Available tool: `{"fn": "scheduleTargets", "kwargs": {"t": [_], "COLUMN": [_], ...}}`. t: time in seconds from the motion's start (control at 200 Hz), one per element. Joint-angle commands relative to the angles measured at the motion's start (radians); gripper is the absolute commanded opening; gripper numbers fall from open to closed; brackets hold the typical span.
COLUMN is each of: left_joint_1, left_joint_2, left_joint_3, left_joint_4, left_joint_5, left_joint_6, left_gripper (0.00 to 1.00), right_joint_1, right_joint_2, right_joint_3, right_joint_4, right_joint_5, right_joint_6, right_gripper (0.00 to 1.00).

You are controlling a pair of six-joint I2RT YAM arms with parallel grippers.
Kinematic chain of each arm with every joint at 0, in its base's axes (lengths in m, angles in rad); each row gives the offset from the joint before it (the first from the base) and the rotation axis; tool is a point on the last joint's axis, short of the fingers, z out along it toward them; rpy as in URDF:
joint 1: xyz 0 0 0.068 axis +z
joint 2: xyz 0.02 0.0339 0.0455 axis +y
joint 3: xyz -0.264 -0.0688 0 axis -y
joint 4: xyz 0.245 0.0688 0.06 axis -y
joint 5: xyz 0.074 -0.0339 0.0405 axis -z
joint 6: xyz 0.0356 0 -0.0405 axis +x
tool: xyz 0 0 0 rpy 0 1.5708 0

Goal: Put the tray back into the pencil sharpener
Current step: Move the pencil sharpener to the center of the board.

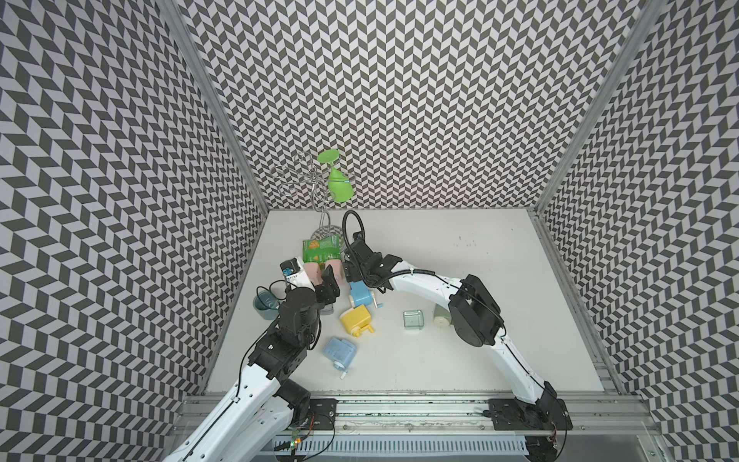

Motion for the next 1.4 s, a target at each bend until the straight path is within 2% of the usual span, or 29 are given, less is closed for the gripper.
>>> {"fn": "scheduleTargets", "kwargs": {"t": [0.0, 0.376, 0.771, 1.057, 1.397], "left_joint_1": [0.010, 0.017, 0.022, 0.025, 0.026], "left_joint_2": [-0.025, -0.040, -0.026, -0.013, 0.049], "left_joint_3": [-0.017, -0.021, -0.020, -0.023, -0.015], "left_joint_4": [0.040, 0.050, 0.059, 0.059, 0.071], "left_joint_5": [0.016, 0.017, 0.022, 0.043, 0.104], "left_joint_6": [0.023, 0.031, 0.033, 0.047, 0.068], "left_gripper": [0.76, 0.76, 0.75, 0.75, 0.75], "right_joint_1": [-0.014, -0.054, -0.108, -0.137, -0.151], "right_joint_2": [0.031, 0.066, 0.029, -0.061, -0.063], "right_joint_3": [0.033, 0.035, -0.032, -0.182, -0.212], "right_joint_4": [-0.029, -0.007, -0.008, -0.003, -0.020], "right_joint_5": [0.039, -0.037, -0.012, -0.018, -0.086], "right_joint_6": [0.045, 0.069, 0.064, 0.028, -0.006], "right_gripper": [0.86, 0.74, 0.64, 0.63, 0.64]}}
